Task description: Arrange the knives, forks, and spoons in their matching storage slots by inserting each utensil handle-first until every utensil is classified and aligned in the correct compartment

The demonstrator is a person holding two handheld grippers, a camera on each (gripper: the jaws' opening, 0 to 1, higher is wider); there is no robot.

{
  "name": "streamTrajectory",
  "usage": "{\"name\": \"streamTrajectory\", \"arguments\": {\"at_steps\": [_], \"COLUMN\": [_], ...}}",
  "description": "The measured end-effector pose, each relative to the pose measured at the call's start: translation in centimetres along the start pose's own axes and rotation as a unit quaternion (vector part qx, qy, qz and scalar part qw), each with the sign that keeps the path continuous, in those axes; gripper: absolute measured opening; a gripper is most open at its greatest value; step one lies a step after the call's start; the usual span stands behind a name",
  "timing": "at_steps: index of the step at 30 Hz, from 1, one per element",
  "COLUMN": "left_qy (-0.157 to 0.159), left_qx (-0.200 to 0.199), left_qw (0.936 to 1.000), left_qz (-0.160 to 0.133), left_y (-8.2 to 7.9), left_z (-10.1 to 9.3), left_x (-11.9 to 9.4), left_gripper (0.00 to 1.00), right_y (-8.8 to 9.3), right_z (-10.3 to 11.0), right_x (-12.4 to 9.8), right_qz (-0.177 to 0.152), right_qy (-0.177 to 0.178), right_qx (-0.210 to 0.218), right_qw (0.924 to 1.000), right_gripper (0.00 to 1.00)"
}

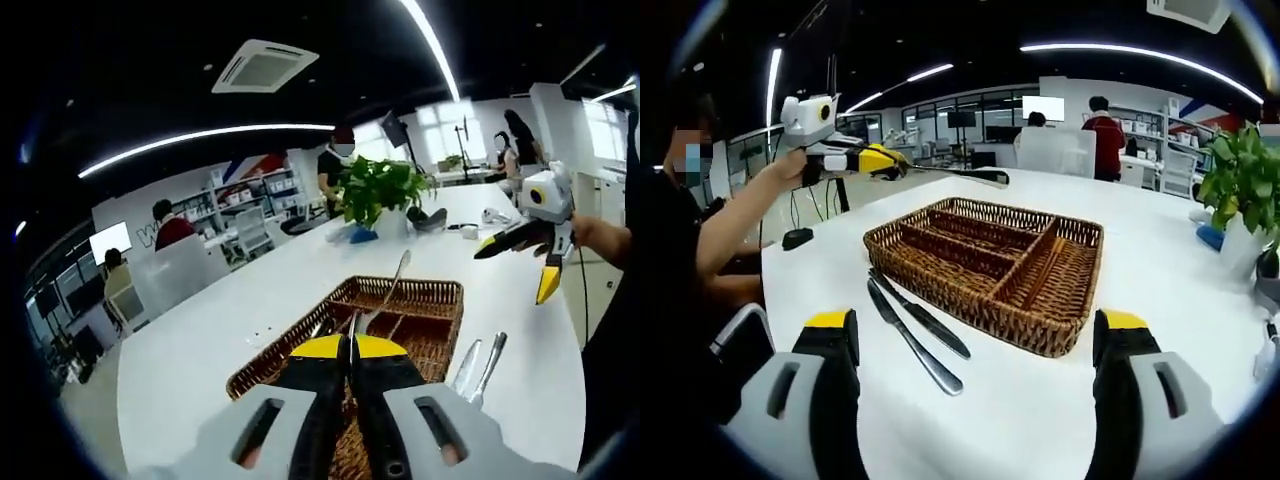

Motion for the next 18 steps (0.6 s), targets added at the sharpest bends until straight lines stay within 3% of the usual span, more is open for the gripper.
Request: {"name": "streamTrajectory", "arguments": {"at_steps": [18], "left_qy": [-0.006], "left_qx": [-0.005], "left_qw": [0.9988], "left_qz": [0.049], "left_y": [1.6], "left_z": [5.4], "left_x": [5.6], "left_gripper": [0.01], "right_y": [0.0], "right_z": [-0.1], "right_x": [-0.4], "right_qz": [0.001], "right_qy": [0.008], "right_qx": [-0.004], "right_qw": [1.0], "right_gripper": [1.0]}}
Point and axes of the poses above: the point that each gripper's makers call its tool centre point, and the gripper's own axes: x roughly forward along the fingers, z roughly to its left, y roughly out of its underside, the point moved 7 cm from there along -x, roughly backward along the fingers, and after that the axes turned 13 degrees about z, right-handed, at the moved point
